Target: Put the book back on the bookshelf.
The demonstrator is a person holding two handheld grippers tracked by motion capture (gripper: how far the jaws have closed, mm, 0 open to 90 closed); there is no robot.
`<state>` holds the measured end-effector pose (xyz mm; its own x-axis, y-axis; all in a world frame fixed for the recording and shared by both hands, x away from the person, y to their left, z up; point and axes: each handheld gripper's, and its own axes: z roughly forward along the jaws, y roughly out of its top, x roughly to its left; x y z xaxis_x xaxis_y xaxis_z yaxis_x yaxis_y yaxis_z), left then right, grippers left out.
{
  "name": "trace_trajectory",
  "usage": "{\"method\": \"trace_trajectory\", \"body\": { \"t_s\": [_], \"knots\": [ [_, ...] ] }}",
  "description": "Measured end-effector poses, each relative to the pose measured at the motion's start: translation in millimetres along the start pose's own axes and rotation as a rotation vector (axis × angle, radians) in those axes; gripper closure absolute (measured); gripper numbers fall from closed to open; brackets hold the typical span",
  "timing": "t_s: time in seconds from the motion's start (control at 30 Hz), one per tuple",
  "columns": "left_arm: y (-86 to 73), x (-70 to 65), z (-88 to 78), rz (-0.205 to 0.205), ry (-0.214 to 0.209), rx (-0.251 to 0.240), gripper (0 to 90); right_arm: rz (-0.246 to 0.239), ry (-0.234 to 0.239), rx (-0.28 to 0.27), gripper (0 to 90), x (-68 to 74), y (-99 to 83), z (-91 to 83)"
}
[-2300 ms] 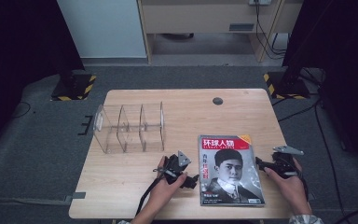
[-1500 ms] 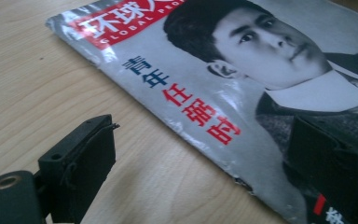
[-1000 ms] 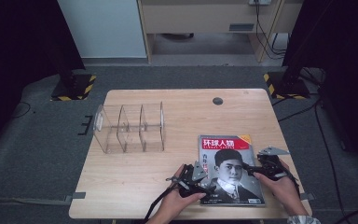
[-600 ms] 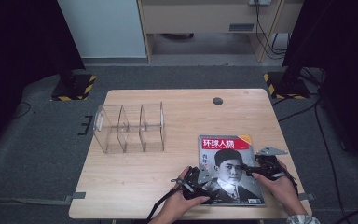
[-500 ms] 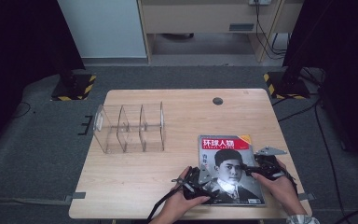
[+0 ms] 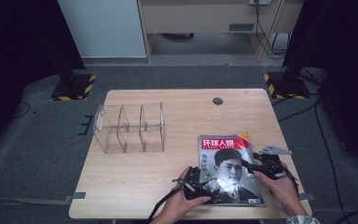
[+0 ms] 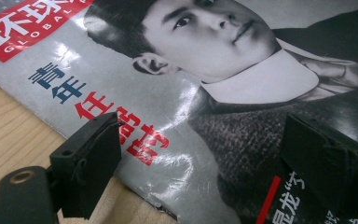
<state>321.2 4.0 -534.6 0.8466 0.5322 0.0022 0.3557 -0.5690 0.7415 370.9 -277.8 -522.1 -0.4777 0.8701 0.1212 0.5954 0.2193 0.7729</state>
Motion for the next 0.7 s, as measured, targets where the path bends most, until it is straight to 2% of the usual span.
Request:
{"method": "trace_trajectory", "body": {
  "t_s": [0.27, 0.7],
  "knots": [
    [0.0, 0.4, 0.0, 0.001, -0.002, 0.001, 11.5, -0.012, 0.032, -0.046, 44.3, 7.3, 5.4, -8.9],
    [0.0, 0.3, 0.1, 0.0, -0.002, 0.001, 11.5, -0.041, 0.082, -0.066, 44.2, 18.6, 7.1, -8.8]
  ]
}}
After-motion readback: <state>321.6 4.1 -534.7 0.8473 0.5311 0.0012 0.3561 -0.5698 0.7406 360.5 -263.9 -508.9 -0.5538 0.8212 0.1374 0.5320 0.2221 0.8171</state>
